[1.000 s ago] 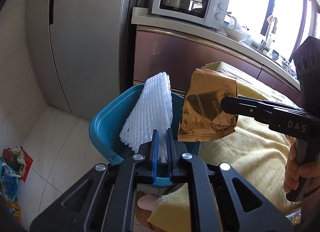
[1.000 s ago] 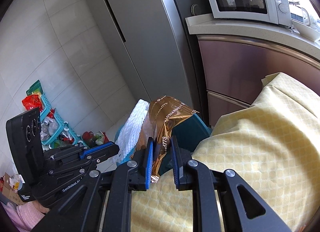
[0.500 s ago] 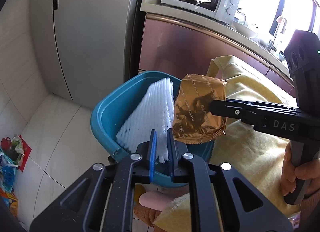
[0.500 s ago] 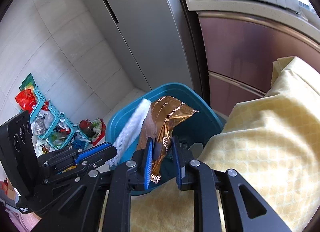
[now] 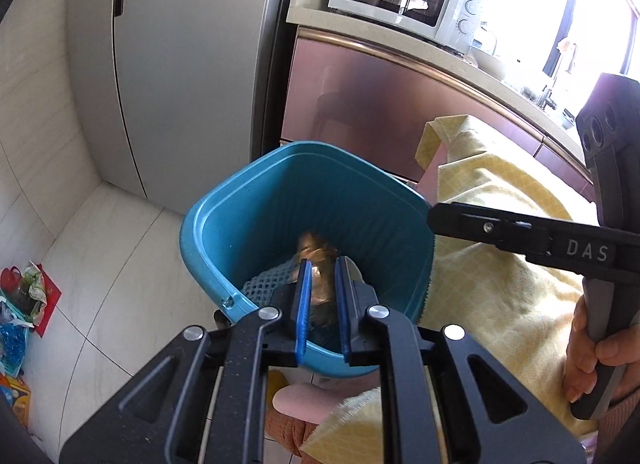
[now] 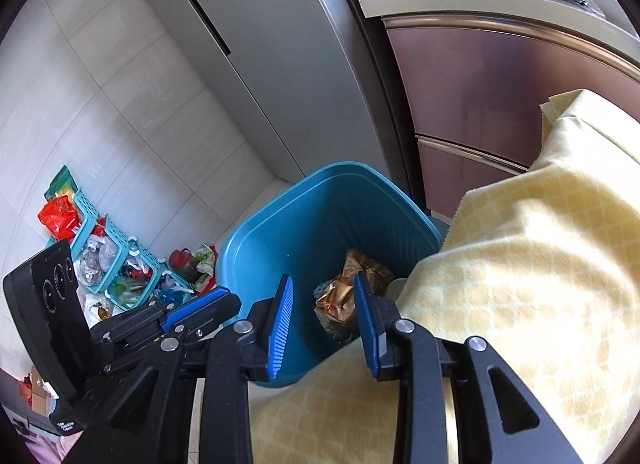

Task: Collect trash
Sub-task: 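Open both tools to drop net and wrapper into the bin, withdraw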

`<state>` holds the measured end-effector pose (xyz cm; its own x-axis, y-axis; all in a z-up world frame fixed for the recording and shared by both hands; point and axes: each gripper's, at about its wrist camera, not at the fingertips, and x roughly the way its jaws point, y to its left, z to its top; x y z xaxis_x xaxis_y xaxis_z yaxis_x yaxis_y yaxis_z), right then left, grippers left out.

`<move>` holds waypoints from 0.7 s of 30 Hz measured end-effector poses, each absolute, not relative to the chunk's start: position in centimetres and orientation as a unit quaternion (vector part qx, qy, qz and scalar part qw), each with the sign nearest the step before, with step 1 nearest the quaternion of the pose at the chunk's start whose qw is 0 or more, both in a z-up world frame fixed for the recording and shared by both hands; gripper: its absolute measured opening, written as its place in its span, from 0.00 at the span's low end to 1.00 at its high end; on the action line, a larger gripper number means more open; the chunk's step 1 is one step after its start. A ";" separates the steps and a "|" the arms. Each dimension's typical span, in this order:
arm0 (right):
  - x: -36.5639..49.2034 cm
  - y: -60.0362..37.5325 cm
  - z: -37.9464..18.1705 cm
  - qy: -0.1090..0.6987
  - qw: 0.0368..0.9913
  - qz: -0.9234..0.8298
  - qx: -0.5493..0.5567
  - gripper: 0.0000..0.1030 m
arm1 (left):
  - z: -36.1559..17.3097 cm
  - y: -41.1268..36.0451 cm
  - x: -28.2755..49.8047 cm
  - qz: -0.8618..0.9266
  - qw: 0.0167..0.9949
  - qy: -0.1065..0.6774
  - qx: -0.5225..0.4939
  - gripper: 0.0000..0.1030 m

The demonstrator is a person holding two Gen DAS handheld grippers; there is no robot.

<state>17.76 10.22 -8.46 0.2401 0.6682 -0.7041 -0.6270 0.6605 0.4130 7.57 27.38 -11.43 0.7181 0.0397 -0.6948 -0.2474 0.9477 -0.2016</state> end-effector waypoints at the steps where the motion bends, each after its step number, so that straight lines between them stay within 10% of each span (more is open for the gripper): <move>1: 17.6 9.9 -8.4 0.457 0.788 0.411 0.025 0.29 | -11.3 27.3 7.4 0.077 0.917 0.365 -0.140 0.12; 21: 9.6 -4.1 -2.1 0.341 0.859 0.375 0.071 0.36 | -5.9 17.3 5.8 -0.046 0.948 0.306 -0.072 0.35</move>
<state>9.60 -4.10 -2.10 0.4860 0.6934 -0.5319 -0.5963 0.7081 0.3783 5.76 17.34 -5.88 0.8083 -0.1311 -0.5740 0.0428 0.9854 -0.1647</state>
